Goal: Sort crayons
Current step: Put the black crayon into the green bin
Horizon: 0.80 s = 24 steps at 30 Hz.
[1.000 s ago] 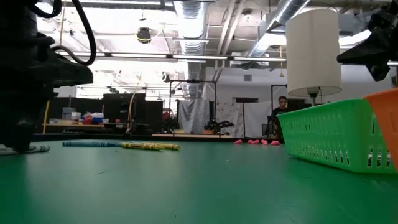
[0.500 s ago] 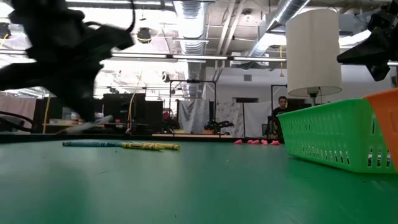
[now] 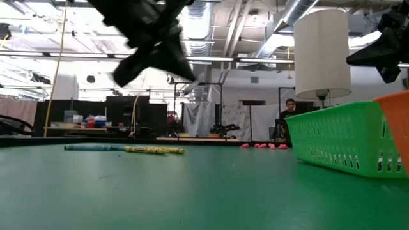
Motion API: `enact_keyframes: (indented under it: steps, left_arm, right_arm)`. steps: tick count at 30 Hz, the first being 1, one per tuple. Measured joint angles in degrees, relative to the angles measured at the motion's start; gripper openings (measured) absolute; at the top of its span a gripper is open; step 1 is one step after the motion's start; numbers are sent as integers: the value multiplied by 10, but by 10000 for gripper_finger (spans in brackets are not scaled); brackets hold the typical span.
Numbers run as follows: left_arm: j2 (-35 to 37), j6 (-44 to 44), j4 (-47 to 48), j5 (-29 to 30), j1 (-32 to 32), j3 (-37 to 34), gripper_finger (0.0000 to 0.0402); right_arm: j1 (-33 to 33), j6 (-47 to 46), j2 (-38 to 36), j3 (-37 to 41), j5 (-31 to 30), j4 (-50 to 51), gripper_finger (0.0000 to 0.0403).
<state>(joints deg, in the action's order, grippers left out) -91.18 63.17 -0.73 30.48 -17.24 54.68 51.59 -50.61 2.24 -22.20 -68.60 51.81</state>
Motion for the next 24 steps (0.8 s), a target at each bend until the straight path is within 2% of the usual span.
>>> enact_keyframes:
  steps: [5, 12, 17, 24]
  left_arm:
    - [-9, -97, -117, -12, 28, 0, 0]
    - [-72, -156, -245, -66, 51, 16, 0]
    - [-139, -196, -237, -94, 53, 77, 0]
    - [-157, -220, -83, -55, 64, 152, 0]
  right_arm:
    - [0, 0, 0, 0, 0, 0, 0]
    - [0, -3, 0, 0, -1, 0, 0]
    - [0, -4, 1, 0, -3, 0, 0]
    - [0, -4, 1, 0, -3, 1, 0]
